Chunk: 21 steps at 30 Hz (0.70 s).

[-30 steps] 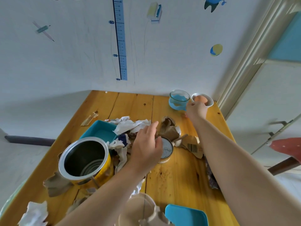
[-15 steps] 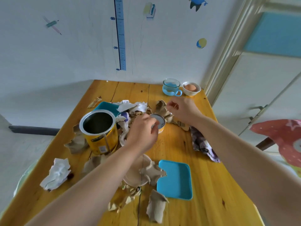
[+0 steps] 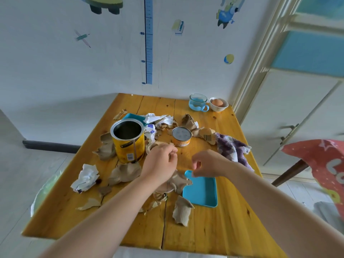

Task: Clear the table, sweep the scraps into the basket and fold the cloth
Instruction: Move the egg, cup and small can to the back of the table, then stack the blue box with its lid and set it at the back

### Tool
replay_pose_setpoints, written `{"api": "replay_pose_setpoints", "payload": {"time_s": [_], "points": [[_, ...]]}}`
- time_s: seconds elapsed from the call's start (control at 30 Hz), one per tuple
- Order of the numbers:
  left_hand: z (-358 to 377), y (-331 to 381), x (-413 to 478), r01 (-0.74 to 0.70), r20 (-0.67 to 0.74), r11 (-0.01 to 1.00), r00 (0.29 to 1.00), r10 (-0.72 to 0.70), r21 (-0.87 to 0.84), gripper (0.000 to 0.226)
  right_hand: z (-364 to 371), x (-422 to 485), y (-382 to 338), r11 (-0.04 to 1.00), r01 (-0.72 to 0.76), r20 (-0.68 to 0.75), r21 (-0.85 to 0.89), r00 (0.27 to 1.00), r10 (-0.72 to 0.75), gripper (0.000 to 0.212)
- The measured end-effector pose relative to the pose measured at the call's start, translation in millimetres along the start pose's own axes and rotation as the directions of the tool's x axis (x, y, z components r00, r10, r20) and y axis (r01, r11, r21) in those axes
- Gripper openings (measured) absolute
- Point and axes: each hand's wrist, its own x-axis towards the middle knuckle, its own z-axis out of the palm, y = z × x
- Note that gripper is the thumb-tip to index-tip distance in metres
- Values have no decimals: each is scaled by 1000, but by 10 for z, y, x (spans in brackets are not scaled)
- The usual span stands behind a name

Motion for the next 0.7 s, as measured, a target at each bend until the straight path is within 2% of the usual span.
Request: {"api": "replay_pose_setpoints", "payload": {"time_s": [0.27,0.4,0.5,0.6,0.67,0.7], "points": [[-34,-54,-24,-25,15,999,1000,25,-32,23,-22,31,39,995,-7,-64,-100,998,0,11],[-119,-23,99,-65,-1,996,998,65,-59,21,-318,36,127,999,-34,-253,-16,967,29,7],[-196,22,282,-42,-38,996,998,39,-83,19,-559,57,141,998,-35,-430,54,901,55,9],[-264,92,443,170,17,975,985,-169,-141,22,-717,92,76,987,29,-615,158,785,76,8],[-304,172,545,414,115,881,910,-398,-230,29,-757,101,12,962,91,-706,257,698,123,8],[-320,218,577,539,171,785,842,-512,-304,31,-748,102,-18,949,125,-739,288,660,137,8]]}}
